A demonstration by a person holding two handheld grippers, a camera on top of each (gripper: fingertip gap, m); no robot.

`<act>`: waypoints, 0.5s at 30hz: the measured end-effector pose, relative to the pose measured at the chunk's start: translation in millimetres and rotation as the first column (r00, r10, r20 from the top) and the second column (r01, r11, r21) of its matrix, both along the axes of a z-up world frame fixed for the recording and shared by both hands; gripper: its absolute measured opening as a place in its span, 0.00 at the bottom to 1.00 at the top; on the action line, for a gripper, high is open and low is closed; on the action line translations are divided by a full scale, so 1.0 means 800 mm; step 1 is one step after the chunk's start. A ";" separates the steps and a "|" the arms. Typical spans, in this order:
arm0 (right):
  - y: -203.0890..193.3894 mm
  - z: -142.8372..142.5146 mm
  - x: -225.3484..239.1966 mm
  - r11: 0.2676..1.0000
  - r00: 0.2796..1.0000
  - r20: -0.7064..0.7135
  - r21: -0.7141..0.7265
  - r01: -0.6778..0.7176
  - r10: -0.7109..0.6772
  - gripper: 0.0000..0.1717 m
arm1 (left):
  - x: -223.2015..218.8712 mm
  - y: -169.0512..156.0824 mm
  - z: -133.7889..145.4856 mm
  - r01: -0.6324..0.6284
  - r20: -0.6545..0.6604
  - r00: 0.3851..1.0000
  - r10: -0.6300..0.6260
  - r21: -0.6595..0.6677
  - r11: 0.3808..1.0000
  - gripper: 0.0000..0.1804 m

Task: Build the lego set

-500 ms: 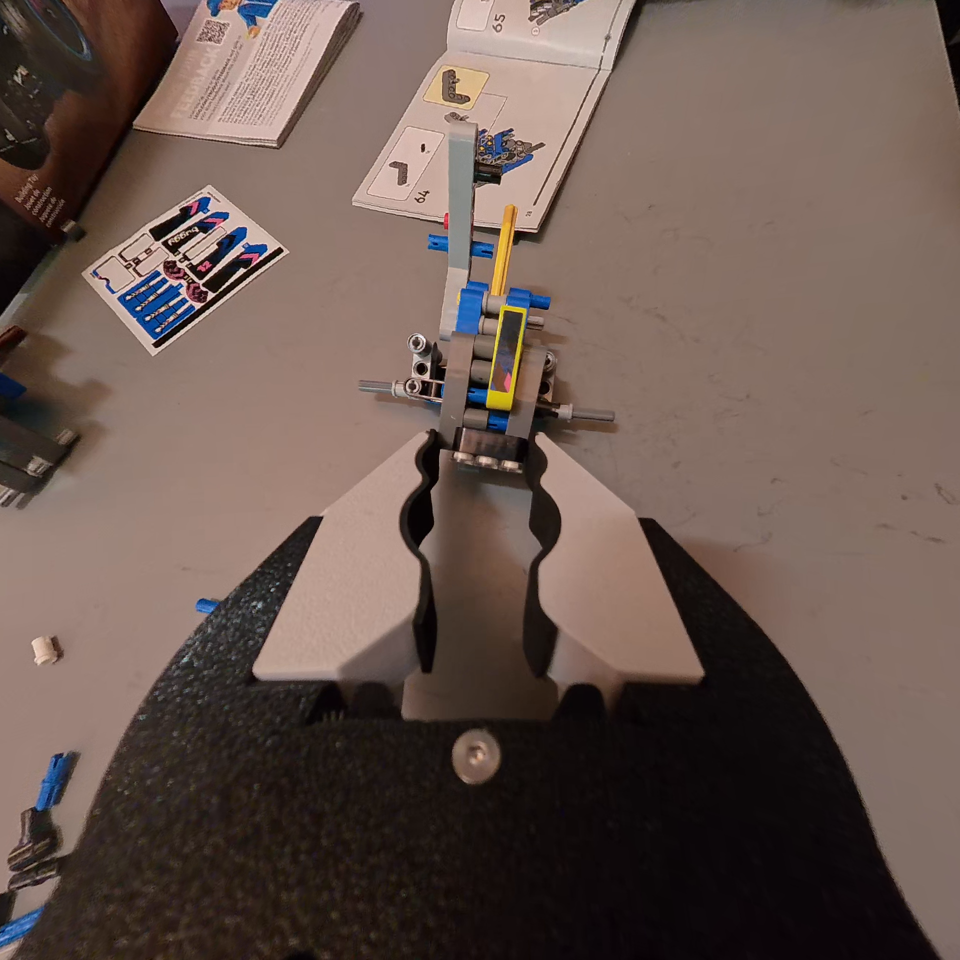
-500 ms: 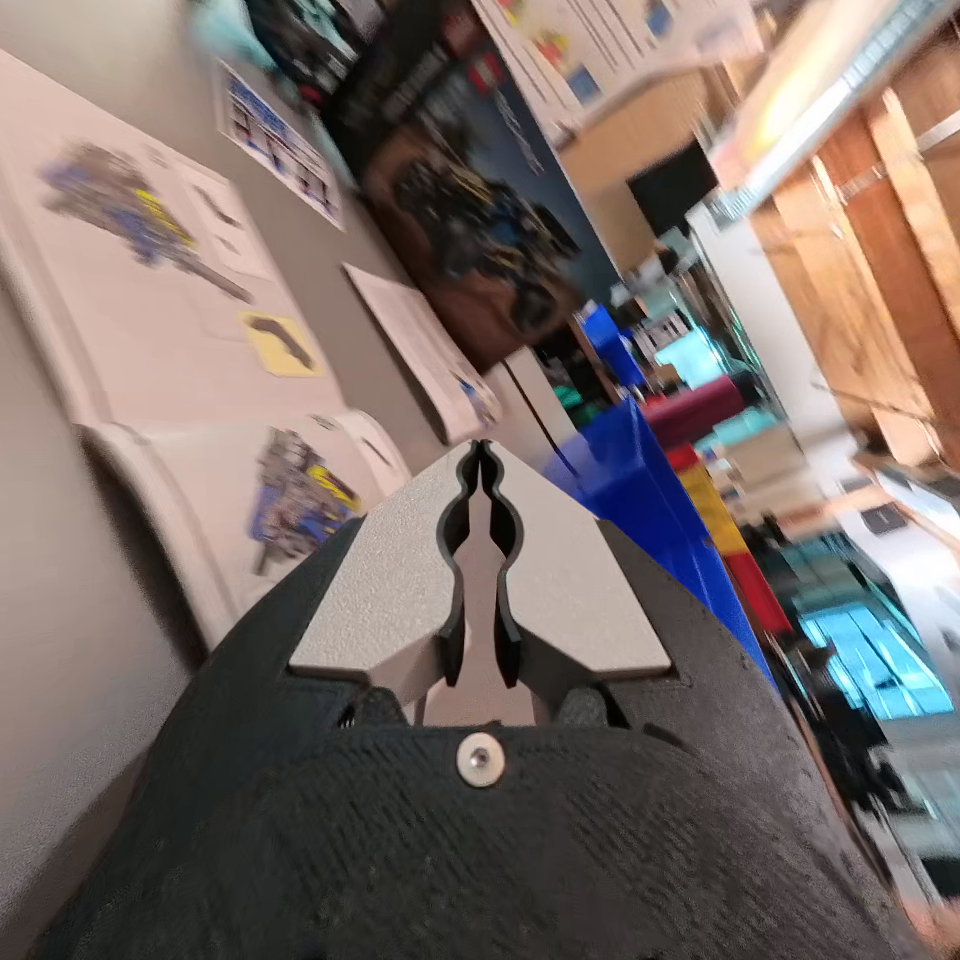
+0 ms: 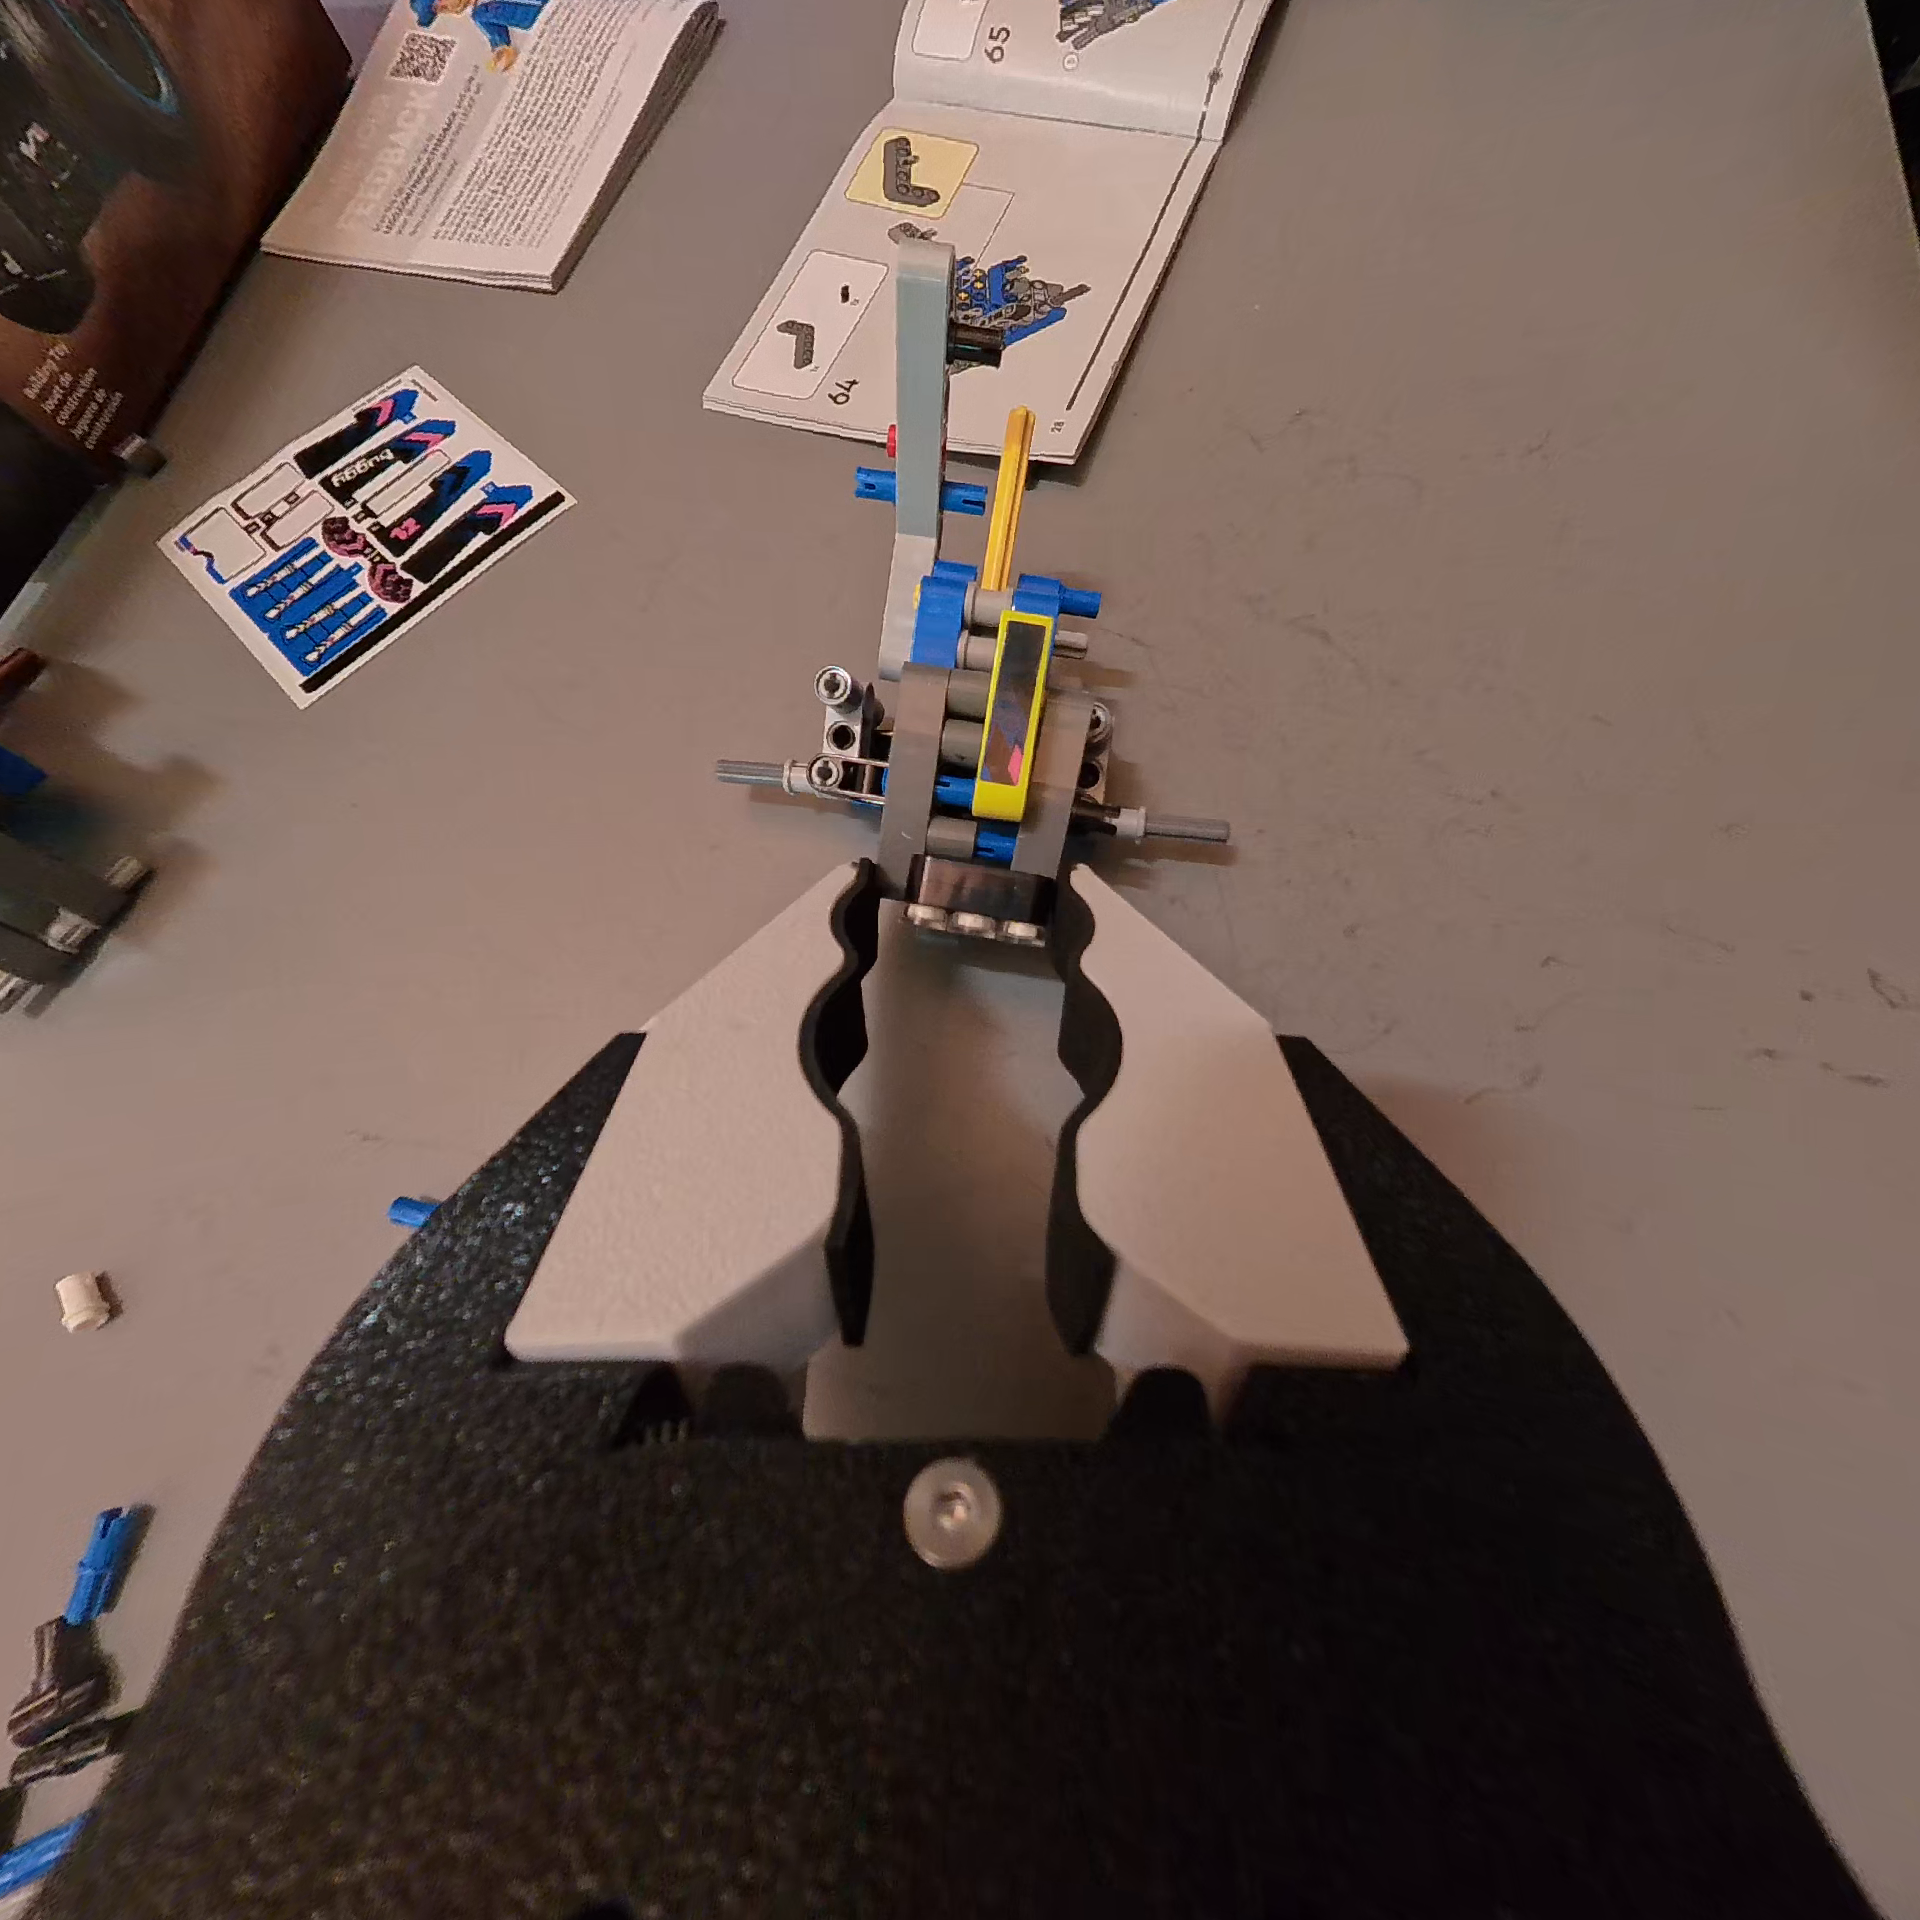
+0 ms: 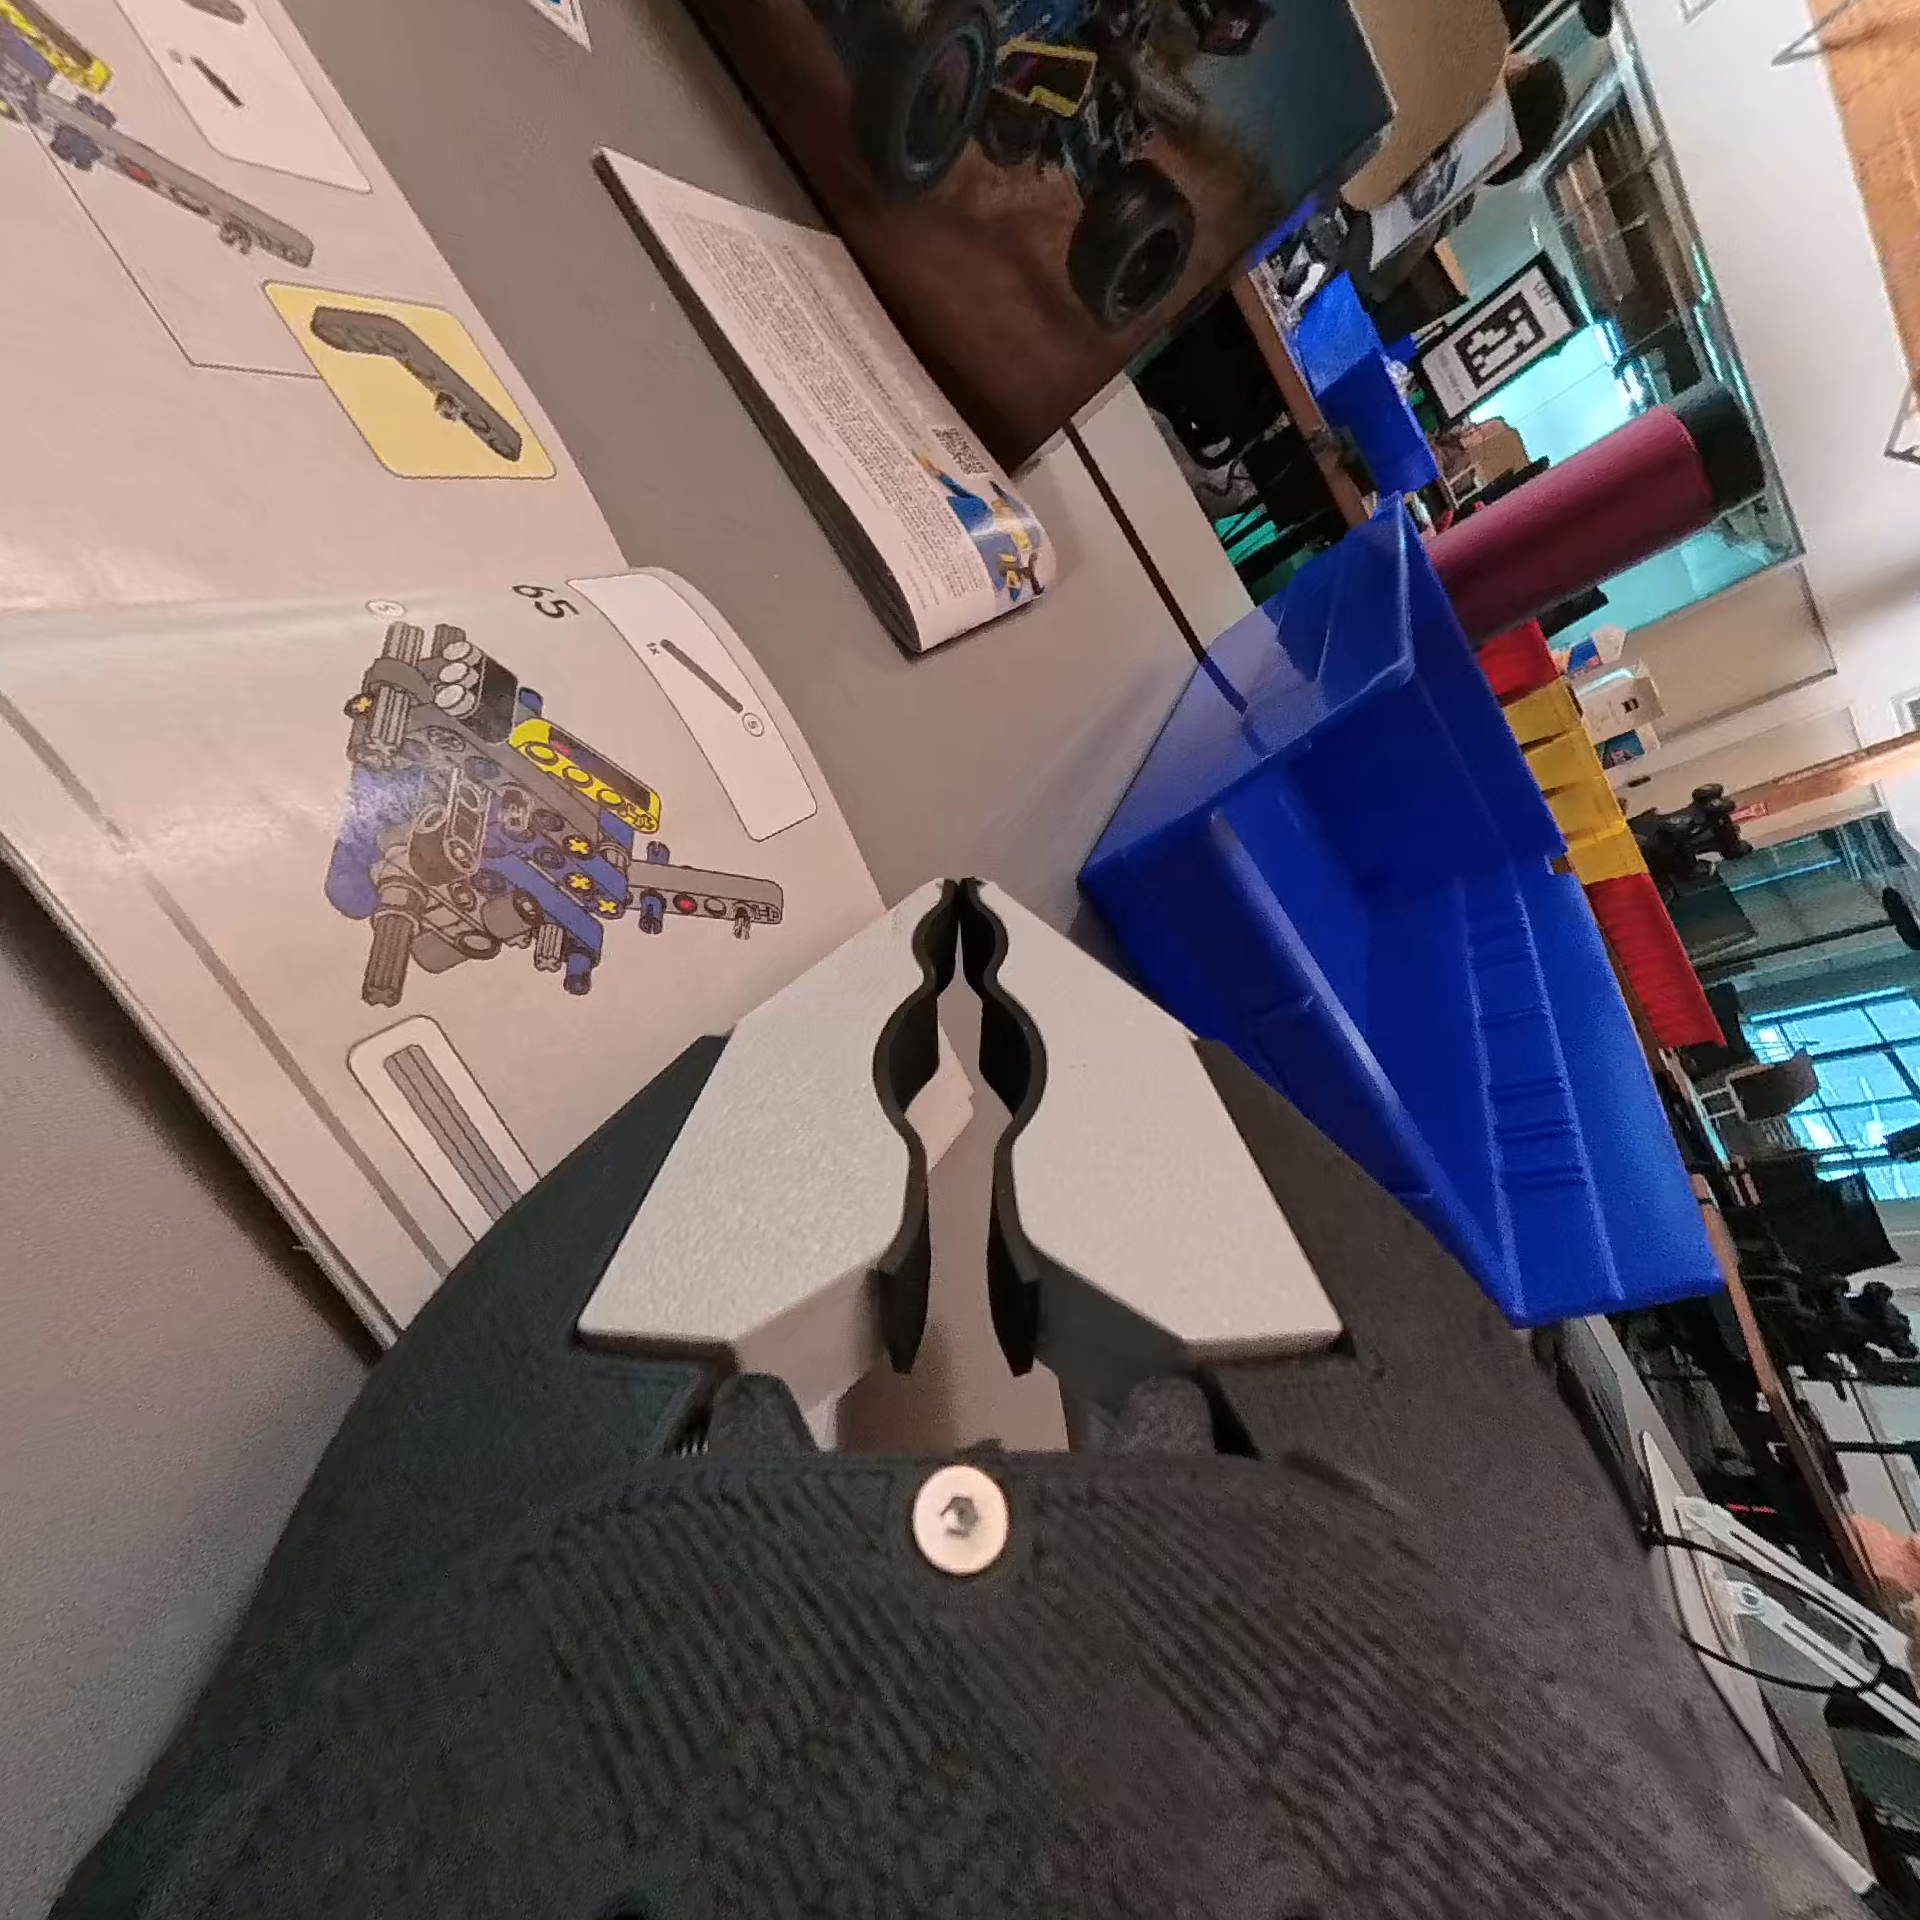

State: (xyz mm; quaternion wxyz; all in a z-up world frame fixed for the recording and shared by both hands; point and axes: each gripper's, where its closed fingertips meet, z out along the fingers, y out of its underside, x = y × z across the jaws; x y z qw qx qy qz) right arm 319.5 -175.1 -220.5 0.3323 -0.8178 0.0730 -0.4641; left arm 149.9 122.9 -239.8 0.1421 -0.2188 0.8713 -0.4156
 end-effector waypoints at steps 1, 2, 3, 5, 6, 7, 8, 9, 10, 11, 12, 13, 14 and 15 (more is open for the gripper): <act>0.000 0.000 0.000 1.000 1.000 0.003 -0.008 -0.001 0.001 0.00 | 0.000 0.000 0.000 0.000 0.000 1.000 0.000 0.000 1.000 0.17; 0.002 -0.002 -0.001 1.000 1.000 -0.003 -0.010 -0.010 0.010 0.00 | 0.000 0.000 0.000 0.000 -0.001 1.000 0.000 0.000 1.000 0.17; 0.004 -0.003 -0.003 1.000 1.000 -0.009 -0.014 -0.021 0.021 0.00 | 0.000 0.000 0.000 0.000 -0.001 1.000 0.000 0.000 1.000 0.17; 0.004 -0.001 -0.003 0.999 1.000 0.007 -0.025 -0.020 0.020 0.00 | 0.000 0.000 0.000 0.000 -0.001 1.000 0.000 0.000 1.000 0.17; 0.005 -0.002 -0.004 0.999 1.000 0.003 -0.028 -0.027 0.027 0.00 | 0.000 0.000 0.000 0.000 -0.001 1.000 0.000 0.000 1.000 0.17; 0.006 -0.005 -0.004 0.999 1.000 -0.006 -0.033 -0.029 0.029 0.00 | 0.000 0.000 0.000 0.000 -0.001 1.000 0.000 0.000 1.000 0.17; 0.005 -0.006 -0.004 0.999 1.000 -0.008 -0.041 -0.025 0.025 0.00 | 0.000 0.000 0.000 -0.001 0.000 1.000 0.001 0.000 1.000 0.17; 0.006 -0.006 -0.004 0.999 1.000 -0.006 -0.044 -0.030 0.029 0.00 | 0.000 0.000 0.000 -0.001 0.000 1.000 0.001 0.001 1.000 0.17; 0.008 -0.008 -0.006 0.998 0.999 -0.013 -0.047 -0.043 0.042 0.00 | 0.000 0.000 0.000 -0.001 0.000 1.000 0.001 0.001 1.000 0.17; 0.010 -0.010 -0.008 0.997 0.998 -0.019 -0.055 -0.055 0.054 0.00 | 0.000 0.000 0.000 -0.001 0.000 1.000 0.001 0.001 1.000 0.17; 0.012 -0.012 -0.009 0.996 0.998 -0.023 -0.069 -0.064 0.063 0.00 | 0.000 0.000 0.000 -0.001 0.000 1.000 0.001 0.001 1.000 0.17; 0.015 -0.016 -0.012 0.993 0.996 -0.031 -0.081 -0.082 0.080 0.00 | 0.000 0.000 0.000 -0.001 -0.001 1.000 0.001 0.001 1.000 0.17; 0.018 -0.020 -0.014 0.991 0.994 -0.045 -0.091 -0.101 0.097 0.00 | 0.000 0.000 0.000 -0.001 -0.001 1.000 0.001 0.001 1.000 0.17; 0.018 -0.022 -0.015 0.989 0.994 -0.047 -0.106 -0.103 0.099 0.00 | 0.000 0.000 0.000 -0.001 -0.001 1.000 0.001 0.001 1.000 0.17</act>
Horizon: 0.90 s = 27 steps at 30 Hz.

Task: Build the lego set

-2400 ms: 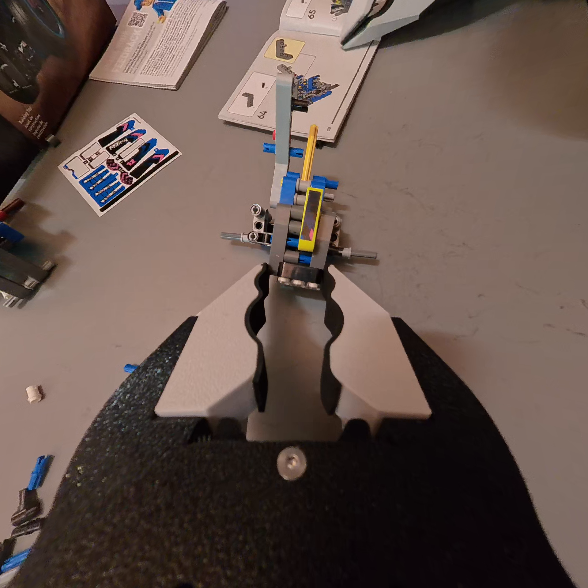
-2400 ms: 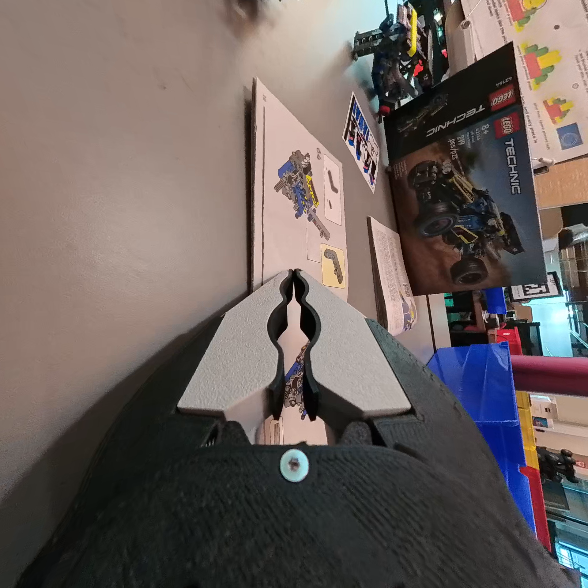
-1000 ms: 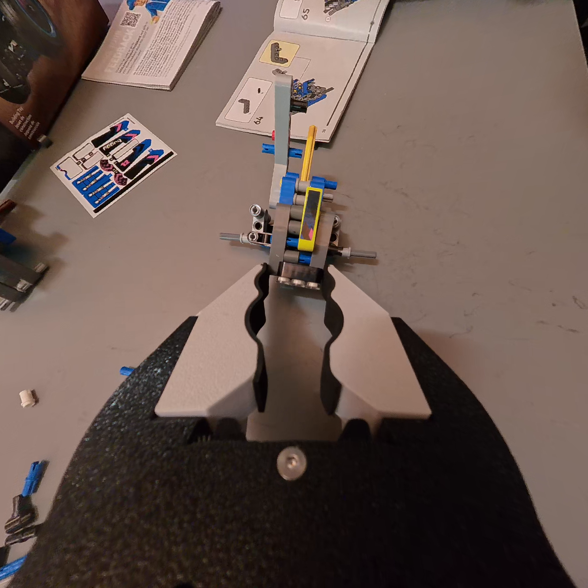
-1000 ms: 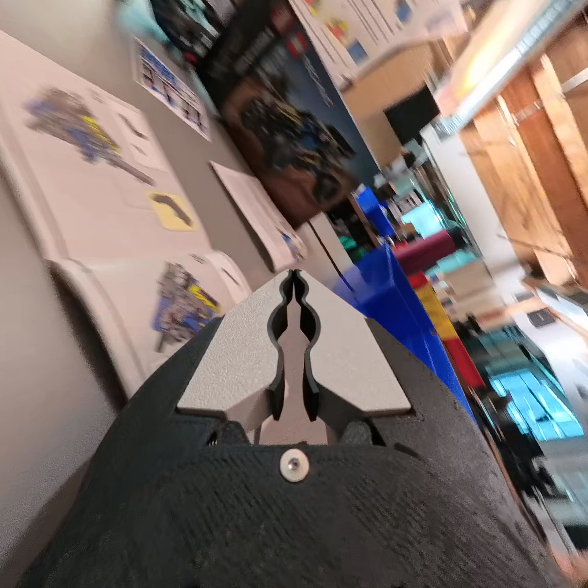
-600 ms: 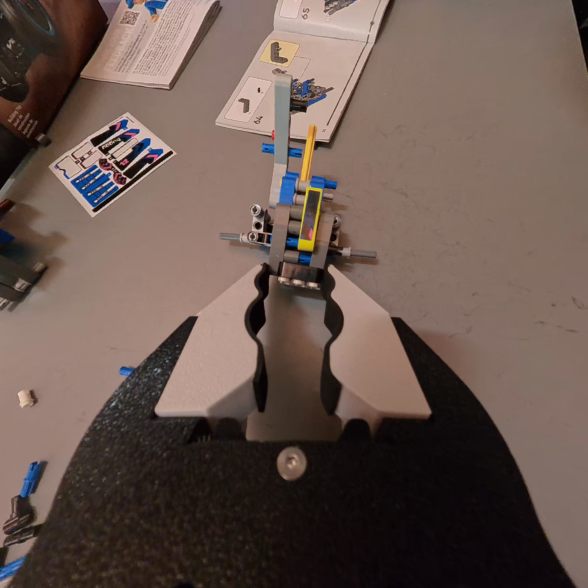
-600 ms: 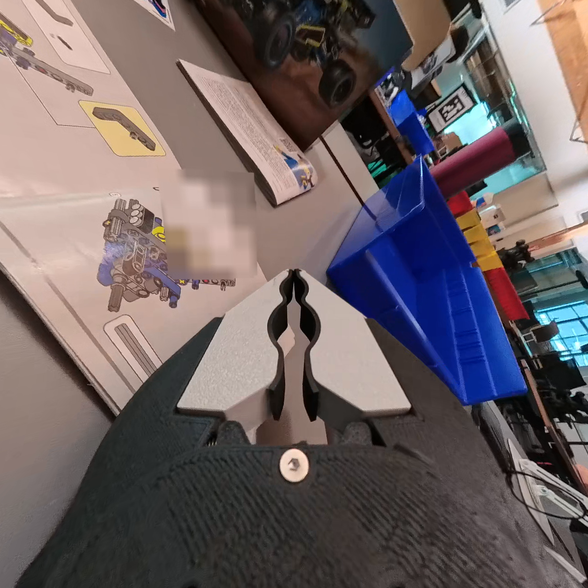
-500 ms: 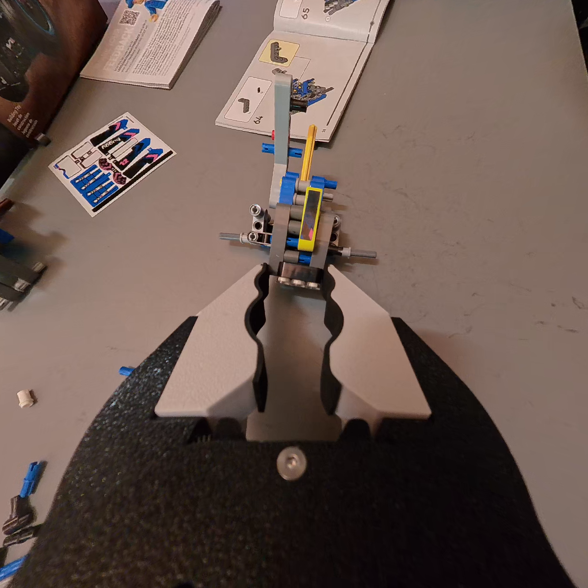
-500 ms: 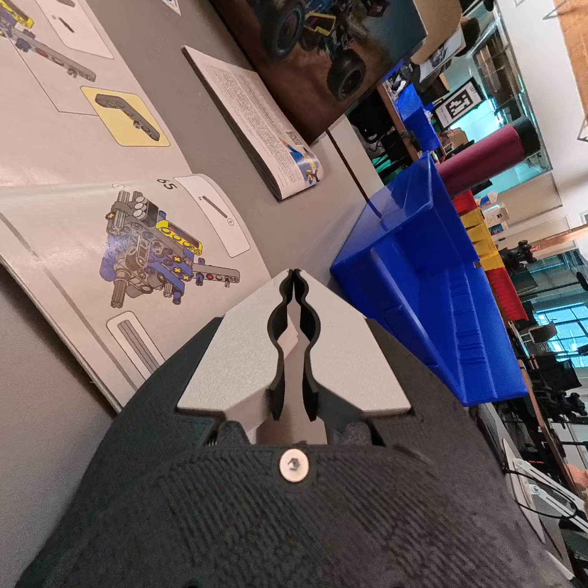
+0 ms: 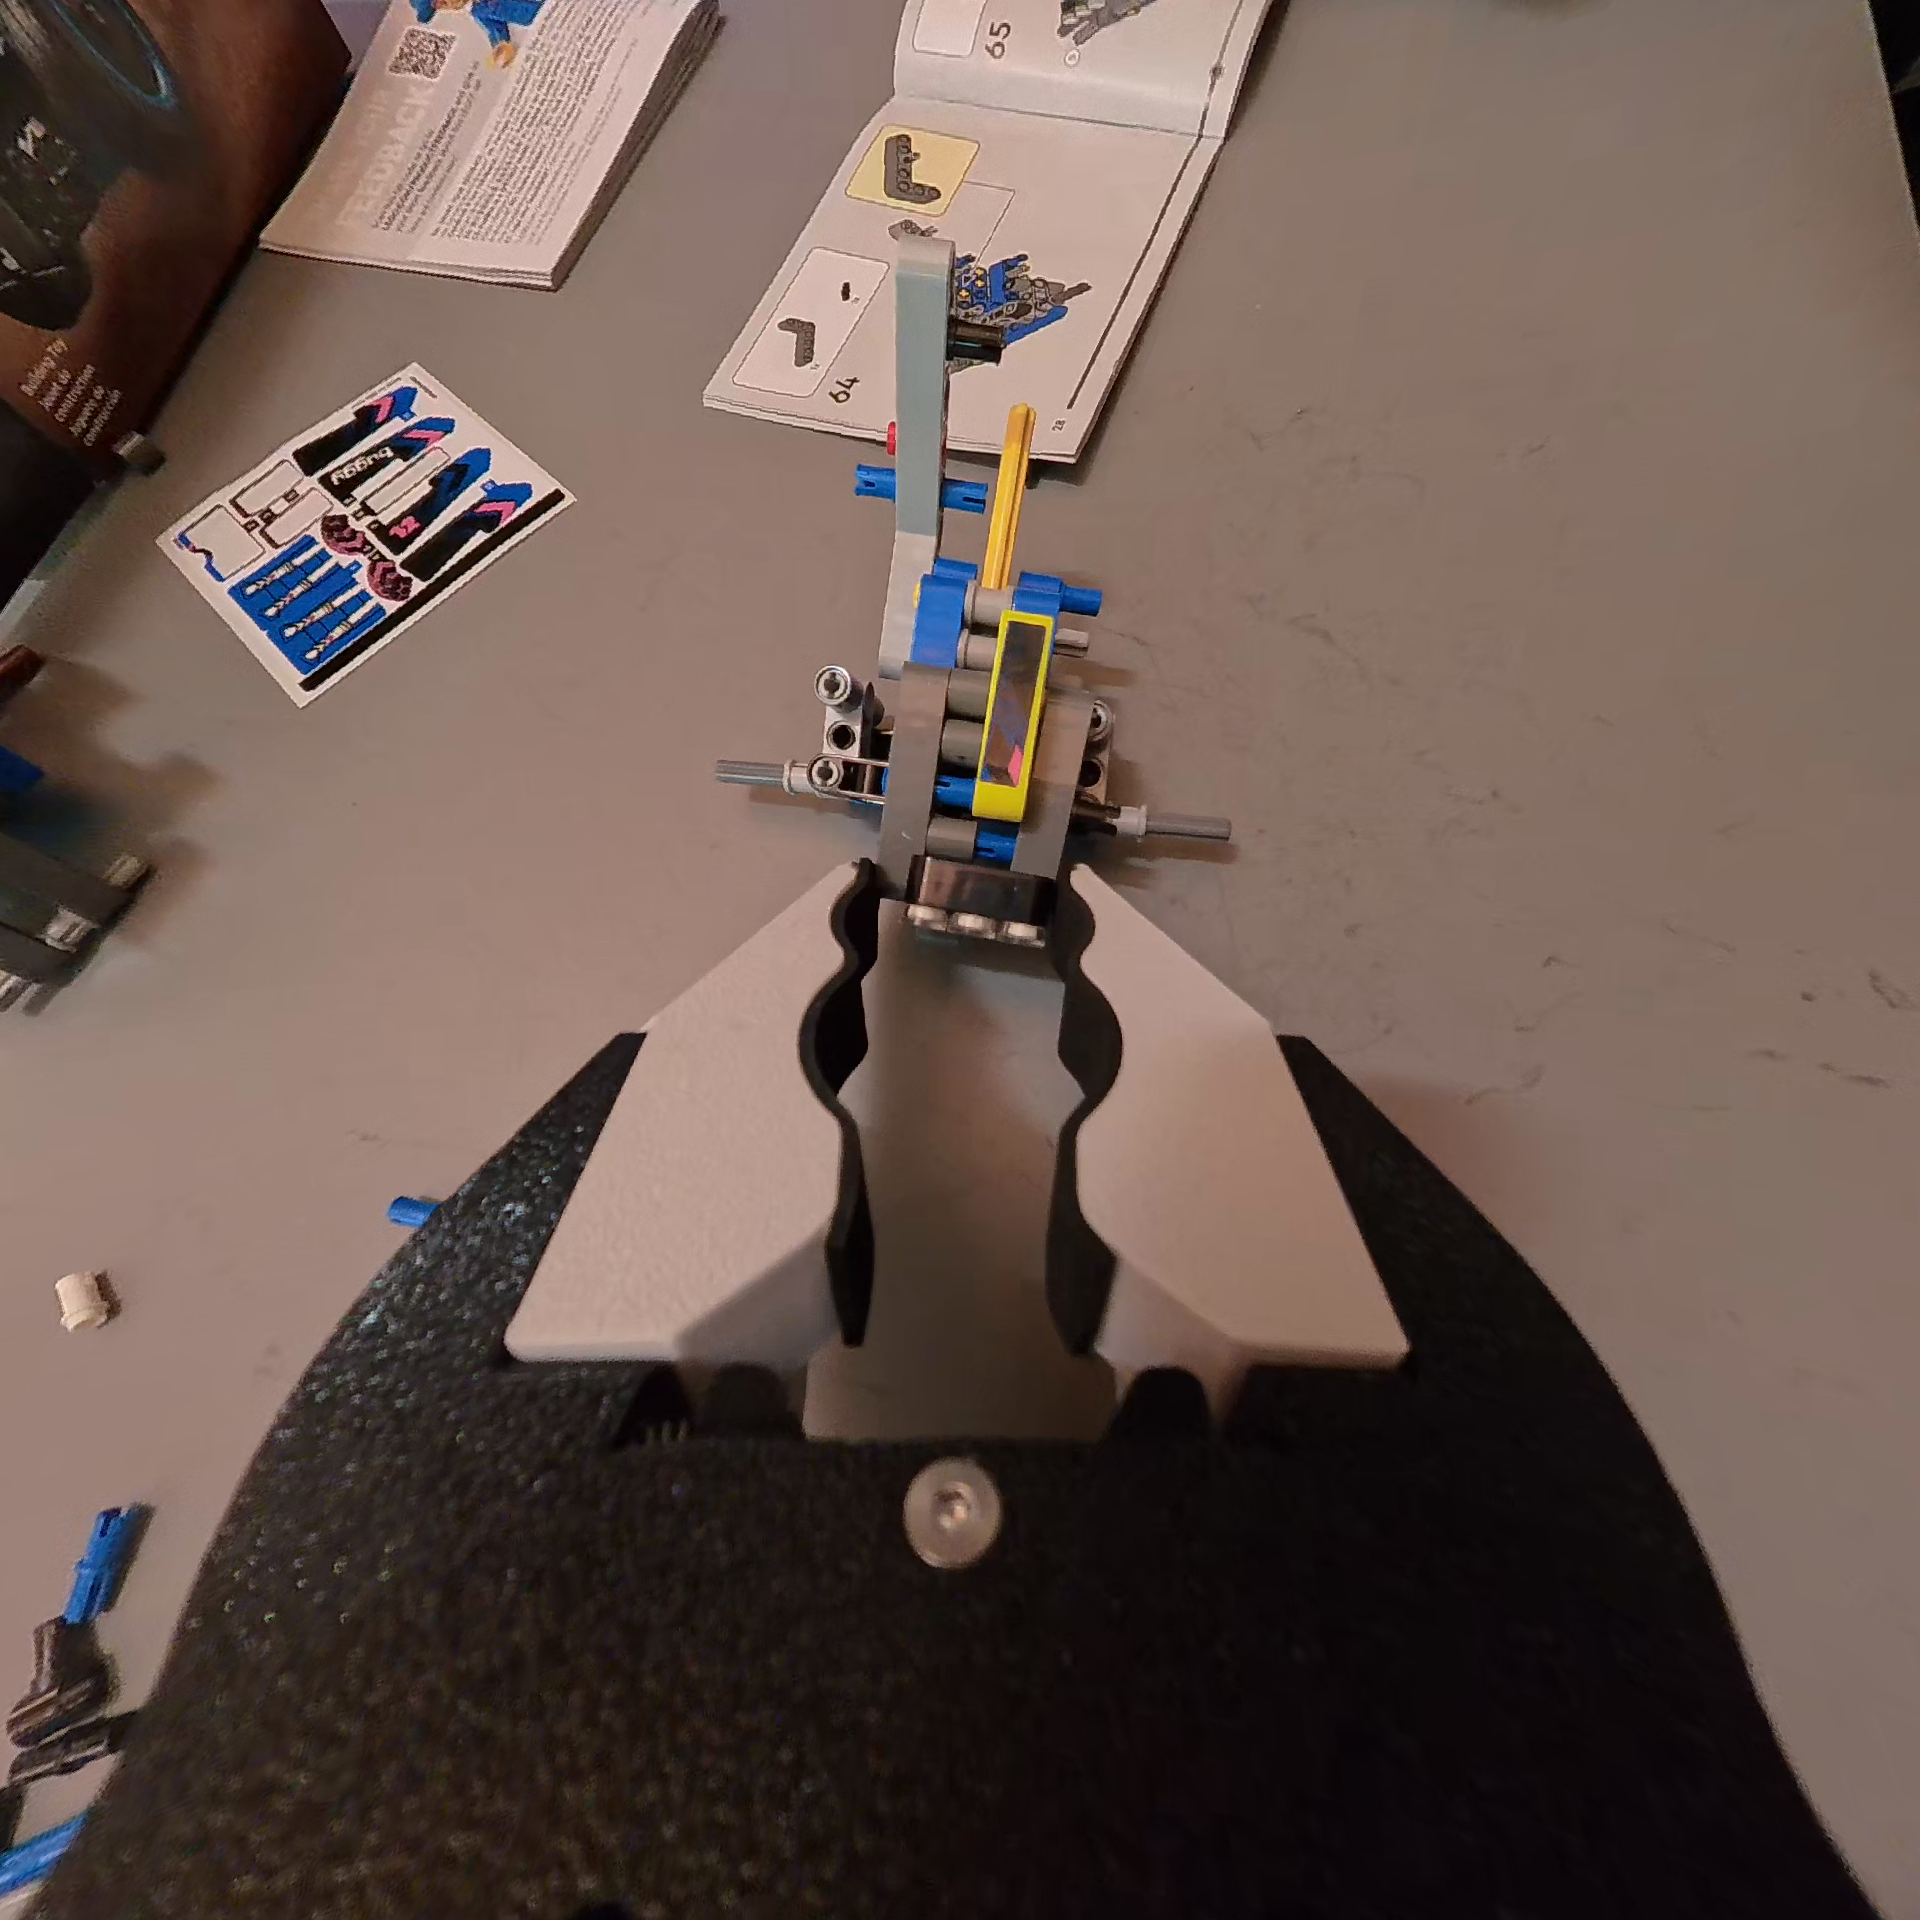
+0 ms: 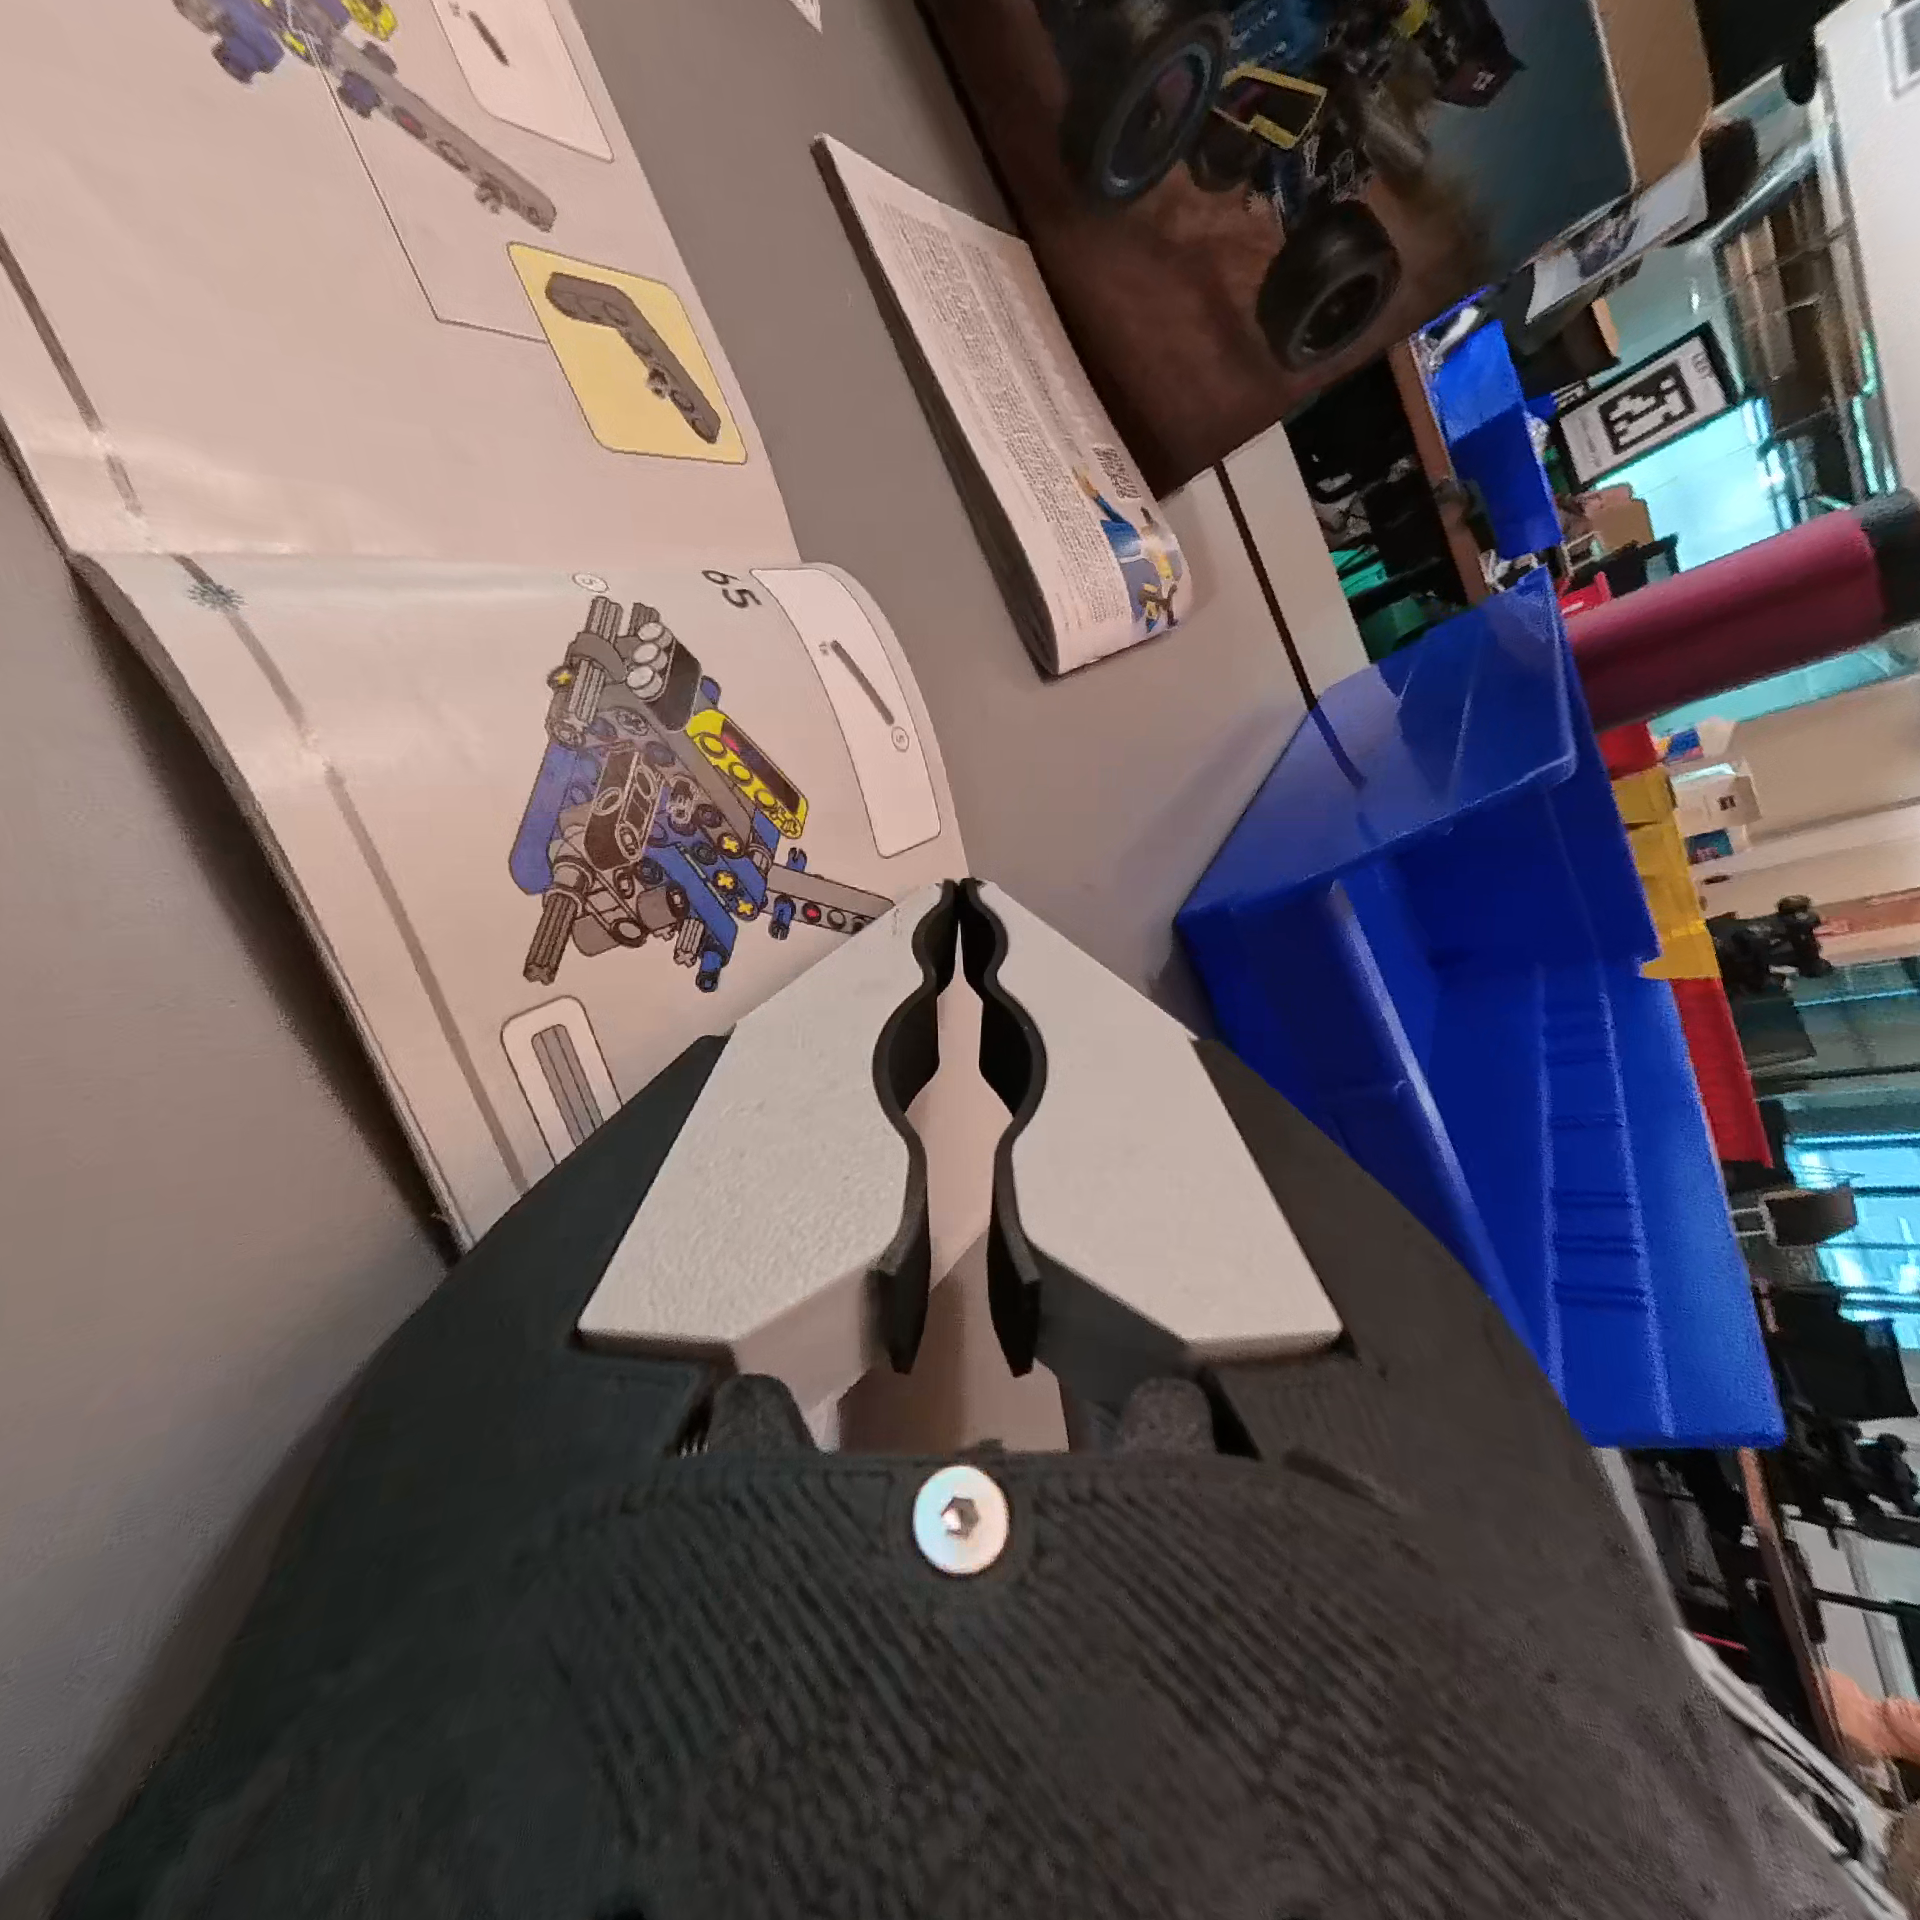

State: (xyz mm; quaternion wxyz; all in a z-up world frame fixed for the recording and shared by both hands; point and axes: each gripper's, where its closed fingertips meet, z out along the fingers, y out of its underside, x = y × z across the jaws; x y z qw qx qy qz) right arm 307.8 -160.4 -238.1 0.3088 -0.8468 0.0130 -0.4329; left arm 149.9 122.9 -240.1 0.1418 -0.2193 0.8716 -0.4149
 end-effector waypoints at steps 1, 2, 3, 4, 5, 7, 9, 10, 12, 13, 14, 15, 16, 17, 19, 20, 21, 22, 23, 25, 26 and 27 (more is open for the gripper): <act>0.001 -0.001 -0.001 1.000 1.000 0.004 -0.012 -0.007 0.007 0.00 | 0.000 0.000 0.000 0.000 0.000 1.000 0.000 0.000 1.000 0.17; 0.002 -0.001 -0.002 1.000 1.000 0.009 -0.020 -0.016 0.016 0.00 | 0.000 0.000 0.000 0.000 0.000 1.000 0.000 0.000 1.000 0.17; 0.003 -0.002 -0.002 1.000 1.000 0.010 -0.024 -0.021 0.021 0.00 | 0.000 0.000 0.000 0.000 0.000 1.000 0.000 0.000 1.000 0.17; 0.003 -0.002 -0.003 0.999 1.000 0.012 -0.032 -0.023 0.024 0.00 | 0.000 0.000 0.000 0.000 0.000 1.000 0.000 0.000 1.000 0.17; 0.004 -0.003 -0.004 0.999 0.999 0.014 -0.043 -0.031 0.031 0.00 | 0.000 0.000 0.000 0.000 0.000 1.000 0.000 0.000 1.000 0.17; 0.009 -0.005 -0.008 0.995 0.998 0.027 -0.077 -0.056 0.058 0.00 | 0.000 0.000 0.000 0.000 -0.001 1.000 0.000 0.000 1.000 0.17; 0.012 -0.008 -0.011 0.990 0.996 0.044 -0.121 -0.076 0.082 0.00 | 0.000 0.000 0.000 0.000 -0.001 1.000 0.000 0.000 1.000 0.17; 0.013 -0.009 -0.012 0.987 0.995 0.050 -0.137 -0.078 0.086 0.00 | 0.000 0.000 0.000 0.000 -0.001 1.000 0.000 0.000 1.000 0.17; 0.015 -0.009 -0.016 0.986 0.994 0.048 -0.139 -0.095 0.103 0.00 | 0.000 0.000 0.000 0.000 -0.001 1.000 0.000 0.000 1.000 0.17; 0.015 -0.008 -0.017 0.986 0.994 0.045 -0.134 -0.097 0.104 0.00 | 0.000 0.000 0.000 0.000 -0.001 1.000 0.000 -0.001 1.000 0.17; 0.015 -0.008 -0.017 0.987 0.994 0.042 -0.130 -0.100 0.106 0.00 | 0.000 0.000 0.000 0.001 -0.001 1.000 -0.001 -0.001 1.000 0.17; 0.016 -0.008 -0.019 0.987 0.993 0.038 -0.123 -0.106 0.112 0.00 | 0.000 0.000 0.000 0.000 -0.002 1.000 0.000 -0.001 1.000 0.17; 0.017 -0.006 -0.020 0.988 0.993 0.039 -0.113 -0.109 0.114 0.00 | 0.000 0.000 0.000 0.000 -0.002 1.000 0.000 -0.001 1.000 0.17; 0.017 0.002 -0.019 0.990 0.992 0.070 -0.093 -0.102 0.108 0.00 | 0.000 0.000 0.000 0.000 -0.003 1.000 0.000 -0.002 1.000 0.17; 0.021 0.048 -0.023 0.995 0.969 0.229 0.017 -0.103 0.096 0.00 | 0.000 0.000 0.000 0.000 -0.004 1.000 0.000 -0.003 1.000 0.17; 0.026 0.065 -0.031 0.990 0.960 0.258 0.062 -0.126 0.106 0.00 | 0.000 0.000 0.000 0.000 -0.005 1.000 0.000 -0.003 1.000 0.17; 0.036 0.070 -0.044 0.985 0.961 0.239 0.071 -0.160 0.139 0.00 | 0.000 0.000 0.000 0.000 -0.005 1.000 0.000 -0.003 1.000 0.17; 0.049 0.065 -0.059 0.980 0.967 0.183 0.059 -0.192 0.178 0.00 | 0.000 0.000 0.000 0.000 -0.006 1.000 0.000 -0.004 1.000 0.17; 0.062 0.055 -0.074 0.975 0.970 0.114 0.036 -0.218 0.212 0.00 | 0.000 0.000 0.000 0.000 -0.007 1.000 0.000 -0.004 1.000 0.17; 0.087 0.045 -0.094 0.969 0.966 0.078 -0.009 -0.245 0.245 0.00 | 0.000 0.000 0.000 0.000 -0.009 1.000 0.000 -0.005 1.000 0.17; 0.097 0.038 -0.099 0.966 0.965 0.064 -0.046 -0.253 0.255 0.00 | 0.000 0.000 0.000 0.000 -0.010 1.000 0.000 -0.005 1.000 0.17; 0.103 0.026 -0.102 0.962 0.965 0.034 -0.096 -0.255 0.259 0.00 | 0.000 0.000 0.000 0.000 -0.011 1.000 0.000 -0.006 1.000 0.17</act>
